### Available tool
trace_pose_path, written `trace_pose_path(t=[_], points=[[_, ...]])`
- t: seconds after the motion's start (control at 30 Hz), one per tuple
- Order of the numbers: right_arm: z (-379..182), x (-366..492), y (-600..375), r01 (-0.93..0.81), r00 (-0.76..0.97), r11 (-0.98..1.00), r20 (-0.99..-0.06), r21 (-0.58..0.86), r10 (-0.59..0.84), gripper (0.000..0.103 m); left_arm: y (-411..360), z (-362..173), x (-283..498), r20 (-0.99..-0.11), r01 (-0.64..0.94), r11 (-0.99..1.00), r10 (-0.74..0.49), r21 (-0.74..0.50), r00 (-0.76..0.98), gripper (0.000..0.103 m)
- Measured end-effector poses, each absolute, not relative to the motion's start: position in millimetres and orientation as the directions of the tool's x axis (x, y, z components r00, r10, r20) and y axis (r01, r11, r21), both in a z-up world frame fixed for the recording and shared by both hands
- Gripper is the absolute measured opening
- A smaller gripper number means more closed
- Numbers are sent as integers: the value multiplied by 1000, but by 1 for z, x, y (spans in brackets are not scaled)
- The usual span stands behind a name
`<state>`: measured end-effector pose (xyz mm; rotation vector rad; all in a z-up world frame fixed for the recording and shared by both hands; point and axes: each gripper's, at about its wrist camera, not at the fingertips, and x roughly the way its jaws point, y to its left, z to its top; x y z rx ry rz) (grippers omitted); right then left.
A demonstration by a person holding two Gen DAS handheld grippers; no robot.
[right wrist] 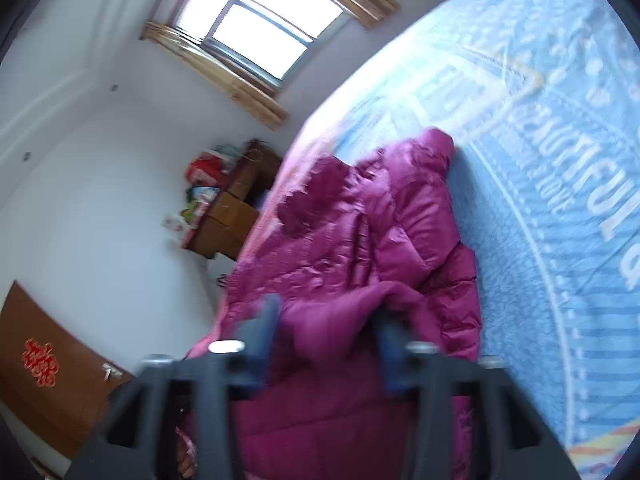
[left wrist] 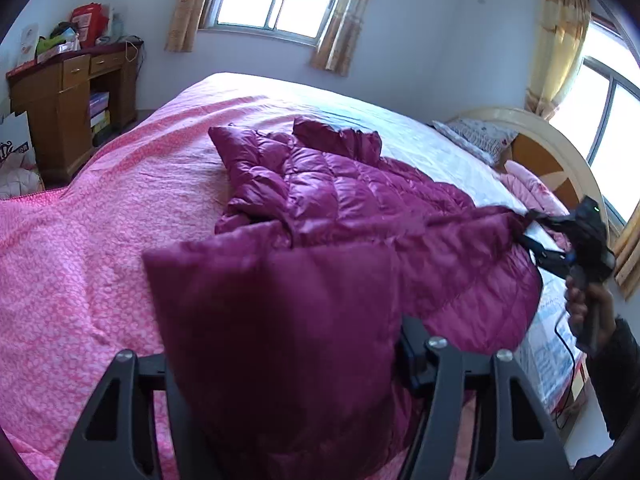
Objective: Fold large clothes
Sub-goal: 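Grasp the jacket hem with the left tool while the right tool lifts it toward the collar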
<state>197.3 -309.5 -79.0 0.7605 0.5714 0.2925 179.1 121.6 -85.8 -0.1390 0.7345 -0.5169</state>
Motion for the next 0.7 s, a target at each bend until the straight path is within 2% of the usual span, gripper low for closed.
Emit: trace_pose_path(t=[0.03, 0.17, 0.27, 0.33, 0.4, 0.53, 0.57, 0.6, 0.63, 0.67, 0.7], points=[[-75, 190, -312, -45, 823, 722, -384, 691, 419, 80, 120, -86, 177, -604, 406, 867, -494, -289, 625, 65], [-70, 179, -309, -39, 824, 854, -467, 519, 321, 80, 118, -88, 173, -615, 400, 875, -478, -272, 627, 65], [-73, 193, -289, -69, 794, 946, -556, 316, 244, 80, 120, -91, 177, -617, 385, 872, -487, -303, 618, 70], [-80, 201, -283, -78, 790, 969, -578, 234, 204, 80, 121, -91, 179, -612, 370, 872, -489, -320, 622, 72], [-89, 220, -277, -89, 774, 977, -603, 196, 191, 80, 121, -92, 180, -608, 360, 871, -491, -334, 624, 72], [-110, 248, -272, -103, 719, 966, -654, 237, 237, 77, 115, -93, 179, -602, 363, 872, -489, -328, 631, 72], [-114, 249, -271, -118, 710, 958, -652, 263, 266, 70, 113, -92, 178, -600, 368, 872, -489, -321, 633, 71], [-117, 248, -271, -111, 706, 953, -652, 283, 276, 40, 111, -91, 176, -598, 371, 874, -485, -313, 638, 70], [-118, 247, -272, -100, 707, 949, -650, 299, 279, 19, 110, -90, 174, -589, 373, 876, -481, -305, 649, 64], [-117, 240, -274, -90, 721, 942, -631, 324, 286, 17, 109, -89, 171, -577, 380, 874, -485, -302, 657, 58], [-115, 232, -276, -82, 743, 938, -607, 337, 283, 14, 108, -88, 171, -572, 385, 872, -489, -302, 659, 46]])
